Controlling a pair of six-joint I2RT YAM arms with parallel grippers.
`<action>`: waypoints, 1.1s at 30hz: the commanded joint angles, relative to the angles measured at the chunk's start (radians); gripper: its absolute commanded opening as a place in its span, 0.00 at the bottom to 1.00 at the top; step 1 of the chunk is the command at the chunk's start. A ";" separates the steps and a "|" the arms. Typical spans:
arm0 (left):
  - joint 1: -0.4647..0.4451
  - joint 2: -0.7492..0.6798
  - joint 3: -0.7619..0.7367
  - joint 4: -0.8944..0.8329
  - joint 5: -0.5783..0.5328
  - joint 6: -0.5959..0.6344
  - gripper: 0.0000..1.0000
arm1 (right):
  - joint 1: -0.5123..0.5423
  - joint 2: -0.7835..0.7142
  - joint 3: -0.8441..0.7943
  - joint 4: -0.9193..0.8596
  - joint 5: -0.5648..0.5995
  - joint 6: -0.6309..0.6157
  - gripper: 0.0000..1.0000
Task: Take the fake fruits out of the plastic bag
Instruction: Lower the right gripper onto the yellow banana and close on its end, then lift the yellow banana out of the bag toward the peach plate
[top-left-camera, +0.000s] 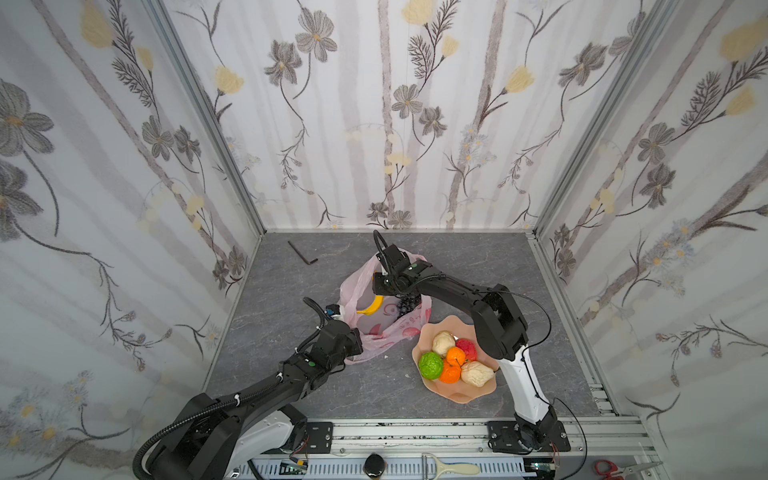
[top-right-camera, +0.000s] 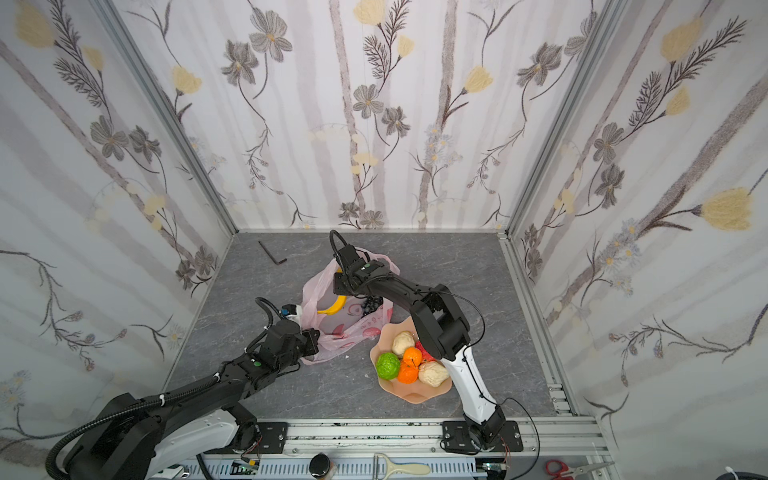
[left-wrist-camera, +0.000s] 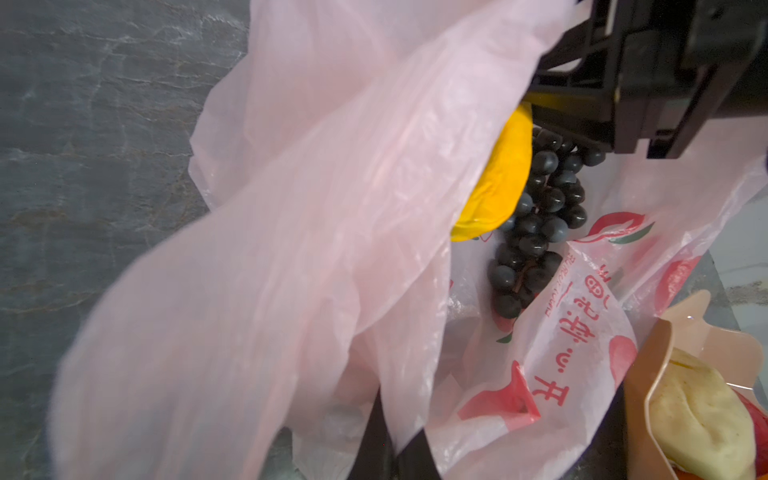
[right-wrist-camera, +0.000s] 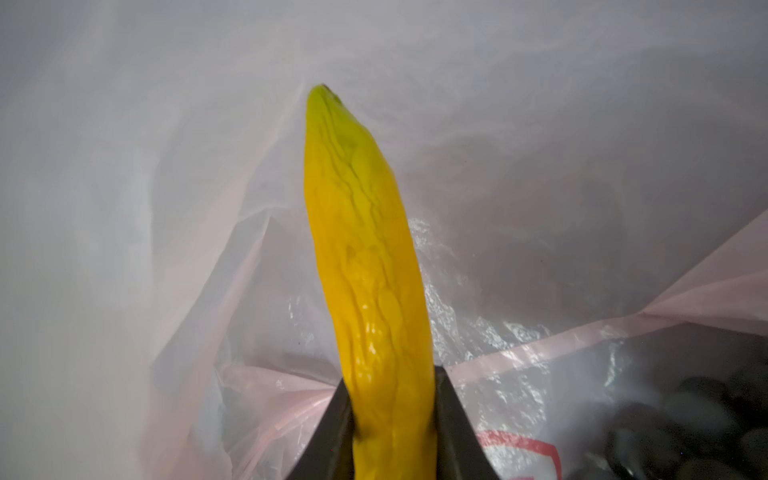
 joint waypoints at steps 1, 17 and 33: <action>-0.001 0.020 0.023 -0.028 -0.069 0.004 0.00 | -0.002 -0.057 -0.065 0.082 -0.047 -0.010 0.22; 0.091 0.115 0.133 -0.034 -0.101 0.062 0.00 | 0.006 -0.248 -0.324 0.128 -0.094 -0.074 0.25; 0.193 0.192 0.180 -0.023 -0.067 0.117 0.00 | 0.025 -0.636 -0.546 -0.038 -0.011 -0.229 0.25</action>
